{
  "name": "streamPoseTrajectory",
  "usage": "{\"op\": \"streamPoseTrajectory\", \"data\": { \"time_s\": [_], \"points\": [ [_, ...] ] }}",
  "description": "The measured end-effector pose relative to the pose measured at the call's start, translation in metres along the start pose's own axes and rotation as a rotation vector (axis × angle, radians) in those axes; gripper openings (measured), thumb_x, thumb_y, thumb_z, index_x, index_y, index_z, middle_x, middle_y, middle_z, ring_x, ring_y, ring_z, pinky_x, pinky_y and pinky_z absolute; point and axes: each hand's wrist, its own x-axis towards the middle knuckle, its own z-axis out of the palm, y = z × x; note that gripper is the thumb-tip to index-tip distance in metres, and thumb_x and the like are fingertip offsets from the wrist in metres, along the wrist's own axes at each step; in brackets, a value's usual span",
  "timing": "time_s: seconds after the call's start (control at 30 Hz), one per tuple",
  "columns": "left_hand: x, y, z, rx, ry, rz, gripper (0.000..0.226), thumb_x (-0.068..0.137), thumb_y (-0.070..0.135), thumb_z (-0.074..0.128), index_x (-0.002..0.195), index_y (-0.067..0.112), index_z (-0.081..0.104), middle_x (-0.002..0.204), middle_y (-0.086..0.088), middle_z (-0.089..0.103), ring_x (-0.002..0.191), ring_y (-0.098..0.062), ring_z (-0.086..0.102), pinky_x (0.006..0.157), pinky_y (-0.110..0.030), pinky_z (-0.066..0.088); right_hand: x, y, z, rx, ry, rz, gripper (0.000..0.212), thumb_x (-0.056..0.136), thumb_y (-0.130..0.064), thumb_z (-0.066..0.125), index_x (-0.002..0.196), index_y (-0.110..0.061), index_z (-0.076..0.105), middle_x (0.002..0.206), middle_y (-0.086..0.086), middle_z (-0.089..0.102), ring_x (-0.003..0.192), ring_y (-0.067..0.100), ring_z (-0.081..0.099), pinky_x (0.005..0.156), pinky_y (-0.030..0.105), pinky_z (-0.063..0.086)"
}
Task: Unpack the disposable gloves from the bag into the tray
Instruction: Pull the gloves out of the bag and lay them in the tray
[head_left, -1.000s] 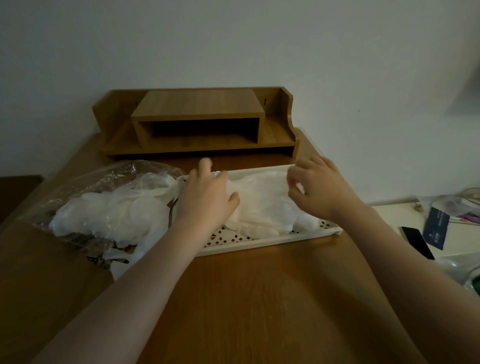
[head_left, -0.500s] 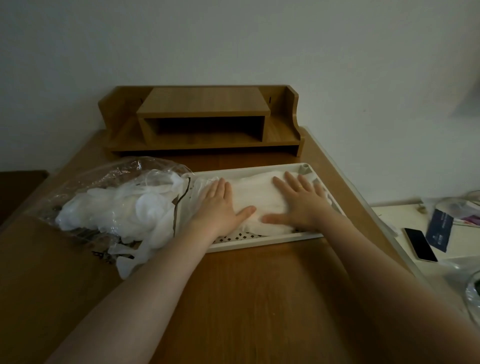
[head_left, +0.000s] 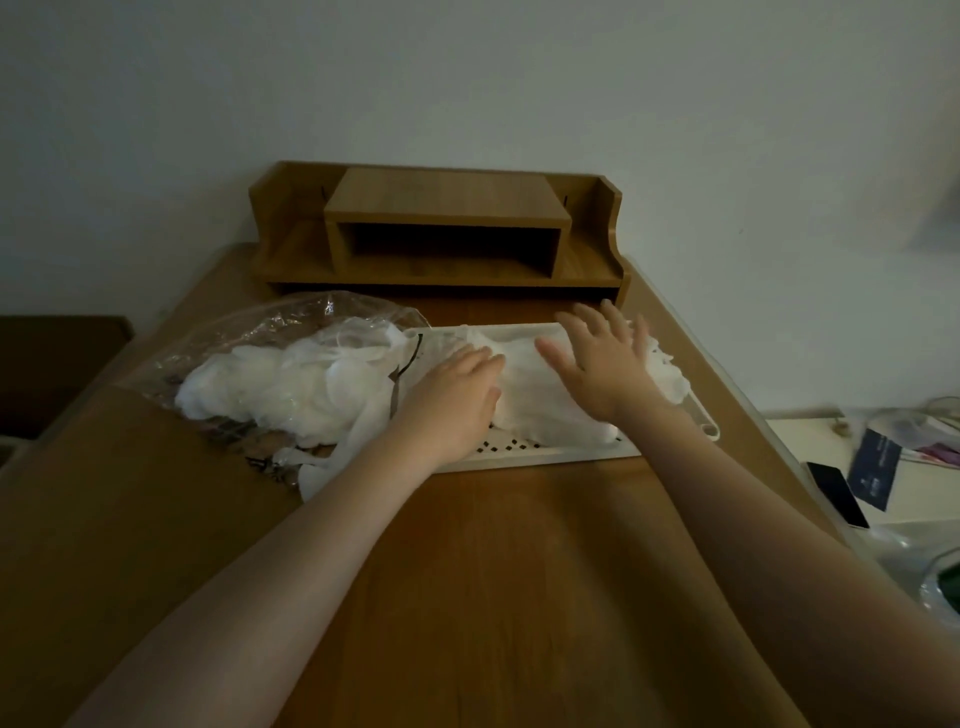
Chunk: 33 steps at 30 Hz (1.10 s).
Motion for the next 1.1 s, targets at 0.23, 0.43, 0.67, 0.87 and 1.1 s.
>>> {"op": "streamPoseTrajectory", "data": {
  "time_s": [0.23,0.43,0.67,0.87,1.1],
  "points": [
    [-0.027,-0.042,-0.032,-0.279,0.645,-0.069,0.024,0.097,0.009,0.042,0.113,0.009,0.059,0.103,-0.001,0.065,0.09,-0.012,0.06,0.073,-0.018,0.047,-0.013,-0.104,0.012,0.389,0.168,-0.483,0.02,0.092,0.002,0.049,0.1,0.0,0.067,0.099,0.014,0.066,0.087,0.024,0.062,0.076,0.025,0.047],
    [-0.024,-0.072,-0.027,-0.499,0.623,-0.209,0.023,0.098,0.002,0.035,0.105,0.012,0.054,0.101,0.006,0.059,0.09,0.0,0.054,0.074,0.002,0.037,-0.002,-0.138,0.048,0.432,-0.088,-0.139,0.029,0.1,-0.019,0.043,0.117,-0.003,0.06,0.112,0.015,0.065,0.099,0.028,0.061,0.086,0.035,0.049],
    [-0.019,-0.084,-0.025,-0.58,0.561,-0.121,0.022,0.099,0.006,0.037,0.098,0.017,0.056,0.093,0.013,0.061,0.091,0.004,0.057,0.078,-0.002,0.041,0.003,-0.14,0.061,0.777,-0.207,0.05,0.039,0.092,-0.03,0.059,0.127,-0.012,0.058,0.108,0.001,0.064,0.095,0.016,0.06,0.079,0.029,0.05],
    [-0.022,-0.085,-0.02,-0.597,0.483,-0.17,0.022,0.101,0.023,0.037,0.1,0.02,0.059,0.09,0.014,0.062,0.077,0.001,0.058,0.066,-0.013,0.043,-0.004,-0.127,0.056,1.268,-0.197,0.115,0.014,0.092,-0.015,0.059,0.079,-0.011,0.063,0.072,0.003,0.06,0.062,0.012,0.056,0.058,0.021,0.047],
    [-0.02,-0.09,-0.01,-0.328,0.245,-0.358,0.053,0.099,0.048,0.022,0.096,0.013,0.062,0.086,-0.006,0.066,0.08,-0.019,0.062,0.075,-0.038,0.05,0.002,-0.1,0.036,1.916,-0.174,0.455,0.03,0.091,-0.019,0.05,0.116,-0.002,0.054,0.096,0.011,0.062,0.087,0.026,0.06,0.077,0.038,0.049]
  ]
}}
